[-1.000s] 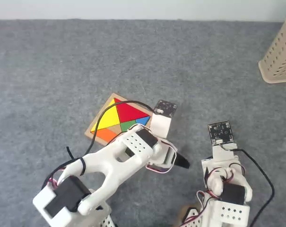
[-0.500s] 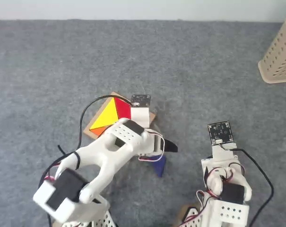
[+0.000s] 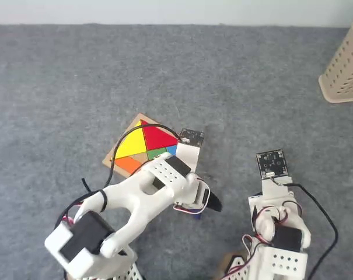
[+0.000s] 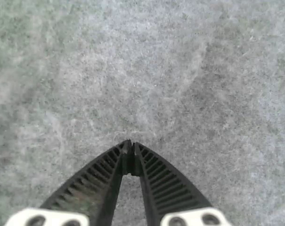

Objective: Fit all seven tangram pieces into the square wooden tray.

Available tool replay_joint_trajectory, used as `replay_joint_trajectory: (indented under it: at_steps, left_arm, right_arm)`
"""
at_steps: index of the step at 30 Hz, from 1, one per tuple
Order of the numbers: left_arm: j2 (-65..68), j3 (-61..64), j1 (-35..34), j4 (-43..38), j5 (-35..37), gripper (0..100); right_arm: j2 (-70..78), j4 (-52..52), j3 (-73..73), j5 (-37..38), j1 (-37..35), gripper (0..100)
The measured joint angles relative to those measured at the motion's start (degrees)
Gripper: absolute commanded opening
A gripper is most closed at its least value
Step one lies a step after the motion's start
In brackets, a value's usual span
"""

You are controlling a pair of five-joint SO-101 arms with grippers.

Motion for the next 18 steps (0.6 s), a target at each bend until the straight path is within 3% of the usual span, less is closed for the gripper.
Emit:
replay_joint_trajectory:
  at_steps: [4, 13, 18]
  left_arm:
    - [0.0, 0.26, 0.0, -1.76, 0.26, 39]
    - [0.0, 0.35, 0.35, -8.26, 1.14, 4]
    - [0.0, 0.35, 1.05, -9.93, 1.14, 3]
  right_arm:
    - [0.0, 0.0, 0.0, 0.0, 0.0, 0.6]
    - [0.0, 0.0, 0.0, 0.0, 0.0, 0.6]
    - [0.0, 0.0, 0.0, 0.0, 0.0, 0.6]
